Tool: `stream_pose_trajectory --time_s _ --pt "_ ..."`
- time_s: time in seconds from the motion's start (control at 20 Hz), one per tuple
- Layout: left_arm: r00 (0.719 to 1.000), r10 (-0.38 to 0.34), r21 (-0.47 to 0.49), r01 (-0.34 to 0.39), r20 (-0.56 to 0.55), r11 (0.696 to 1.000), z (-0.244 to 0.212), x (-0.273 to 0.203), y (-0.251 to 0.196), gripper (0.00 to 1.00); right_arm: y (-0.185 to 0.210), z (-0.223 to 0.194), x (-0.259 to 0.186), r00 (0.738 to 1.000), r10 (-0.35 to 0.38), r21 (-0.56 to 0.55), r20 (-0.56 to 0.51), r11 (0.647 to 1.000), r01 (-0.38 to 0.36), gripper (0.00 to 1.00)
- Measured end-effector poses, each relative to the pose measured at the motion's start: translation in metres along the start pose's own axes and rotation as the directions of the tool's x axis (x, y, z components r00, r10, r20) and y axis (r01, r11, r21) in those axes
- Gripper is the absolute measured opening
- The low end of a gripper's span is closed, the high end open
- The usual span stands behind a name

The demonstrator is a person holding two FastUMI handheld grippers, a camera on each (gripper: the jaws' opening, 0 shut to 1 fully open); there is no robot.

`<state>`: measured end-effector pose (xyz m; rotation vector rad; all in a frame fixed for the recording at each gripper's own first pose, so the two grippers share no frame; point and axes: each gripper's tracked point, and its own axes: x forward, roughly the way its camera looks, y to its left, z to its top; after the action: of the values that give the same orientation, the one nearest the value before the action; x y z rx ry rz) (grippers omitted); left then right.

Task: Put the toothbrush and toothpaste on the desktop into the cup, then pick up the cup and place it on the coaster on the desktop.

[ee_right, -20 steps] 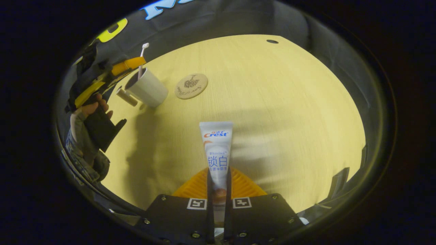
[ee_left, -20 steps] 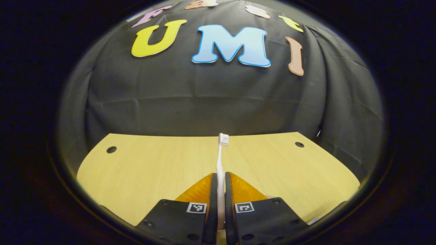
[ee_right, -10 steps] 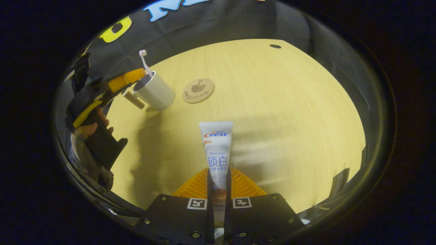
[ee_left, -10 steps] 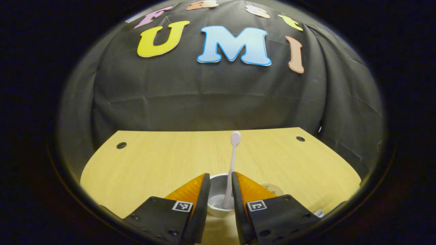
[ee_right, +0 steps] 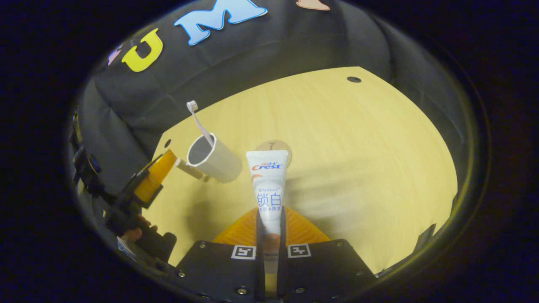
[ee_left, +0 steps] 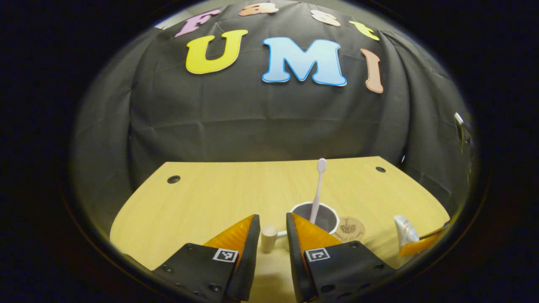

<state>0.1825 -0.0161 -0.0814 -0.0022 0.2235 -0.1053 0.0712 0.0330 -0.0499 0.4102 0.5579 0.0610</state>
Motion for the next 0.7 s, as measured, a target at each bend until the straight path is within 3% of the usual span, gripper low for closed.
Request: stream_pose_trajectory --time_s 0.4,0.5,0.7 --pt "0.997 0.057 0.048 -0.055 -0.048 0.997 -0.026 -0.039 0.061 0.44 0.083 0.08 0.029 0.984 0.12 0.022 0.132 0.992 -0.124 0.12" --pt "0.996 0.067 0.042 -0.065 -0.063 0.997 -0.034 -0.047 0.073 0.48 0.097 0.096 0.036 0.977 0.134 0.042 0.167 0.989 -0.143 0.12" --pt "0.991 0.093 0.03 -0.091 -0.097 0.995 -0.049 -0.059 0.092 0.4 0.114 0.129 0.046 0.95 0.15 0.101 0.273 0.978 -0.183 0.12"
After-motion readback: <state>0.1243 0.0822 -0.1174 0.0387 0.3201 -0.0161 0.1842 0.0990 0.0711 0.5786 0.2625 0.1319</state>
